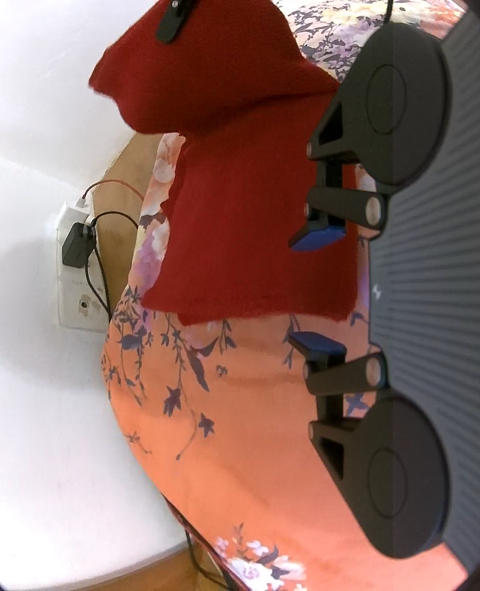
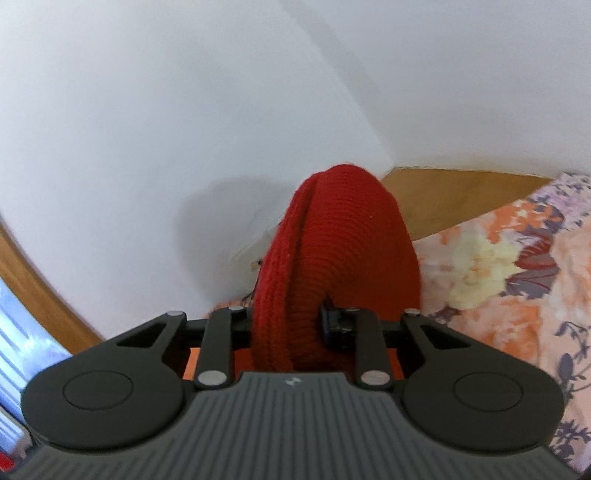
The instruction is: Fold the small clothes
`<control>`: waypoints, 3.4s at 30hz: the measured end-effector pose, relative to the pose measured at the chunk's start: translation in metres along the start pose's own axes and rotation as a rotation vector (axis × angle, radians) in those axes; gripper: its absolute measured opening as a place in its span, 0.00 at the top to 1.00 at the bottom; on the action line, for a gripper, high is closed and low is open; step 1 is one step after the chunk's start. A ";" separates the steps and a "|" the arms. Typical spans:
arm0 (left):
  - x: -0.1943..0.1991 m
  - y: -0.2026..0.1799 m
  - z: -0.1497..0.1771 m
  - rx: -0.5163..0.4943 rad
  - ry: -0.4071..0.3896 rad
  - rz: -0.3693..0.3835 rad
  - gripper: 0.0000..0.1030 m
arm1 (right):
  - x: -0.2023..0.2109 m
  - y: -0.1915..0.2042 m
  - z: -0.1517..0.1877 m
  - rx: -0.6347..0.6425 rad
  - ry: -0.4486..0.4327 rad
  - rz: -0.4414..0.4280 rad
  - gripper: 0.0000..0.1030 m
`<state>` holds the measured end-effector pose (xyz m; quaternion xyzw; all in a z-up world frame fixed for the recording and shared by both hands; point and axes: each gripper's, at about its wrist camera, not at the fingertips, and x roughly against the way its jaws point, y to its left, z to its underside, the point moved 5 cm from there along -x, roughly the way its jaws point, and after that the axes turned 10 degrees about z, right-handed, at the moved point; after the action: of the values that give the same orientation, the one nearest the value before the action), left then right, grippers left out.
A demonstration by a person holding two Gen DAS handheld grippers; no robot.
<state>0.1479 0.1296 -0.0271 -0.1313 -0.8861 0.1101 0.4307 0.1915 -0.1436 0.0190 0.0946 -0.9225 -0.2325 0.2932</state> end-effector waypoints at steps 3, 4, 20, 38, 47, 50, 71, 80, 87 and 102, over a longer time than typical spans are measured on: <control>0.001 0.009 0.000 0.009 -0.001 0.003 0.51 | -0.016 0.024 0.010 0.047 0.031 0.006 0.72; 0.002 0.012 0.000 0.012 -0.001 0.004 0.51 | -0.023 0.031 0.014 0.064 0.041 0.007 0.72; 0.015 0.056 0.002 0.038 -0.009 0.026 0.51 | -0.087 0.104 0.091 0.309 0.121 0.111 0.45; 0.013 0.021 -0.024 0.019 -0.003 0.181 0.51 | 0.006 0.075 0.077 0.177 0.052 0.086 0.31; -0.001 -0.016 -0.051 0.044 -0.012 0.217 0.36 | 0.015 -0.004 0.054 0.010 0.042 0.139 0.22; -0.014 -0.028 -0.055 0.042 -0.001 0.207 0.36 | 0.007 -0.026 0.052 -0.054 0.071 0.131 0.22; -0.089 -0.076 -0.049 0.097 0.102 0.254 0.35 | -0.064 -0.088 0.067 0.019 0.233 0.257 0.55; -0.078 -0.075 -0.054 0.061 0.029 0.296 0.74 | -0.066 -0.074 0.067 0.033 0.208 0.129 0.84; -0.040 -0.055 -0.070 0.084 -0.065 0.334 0.75 | -0.060 -0.042 0.062 0.062 0.183 0.010 0.87; -0.030 0.035 -0.038 0.182 -0.057 0.253 0.72 | -0.076 0.051 0.081 0.235 0.253 -0.153 0.86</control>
<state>0.2008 0.1558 -0.0372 -0.1989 -0.8606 0.2472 0.3984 0.2033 -0.0454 -0.0522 0.2264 -0.8892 -0.1309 0.3755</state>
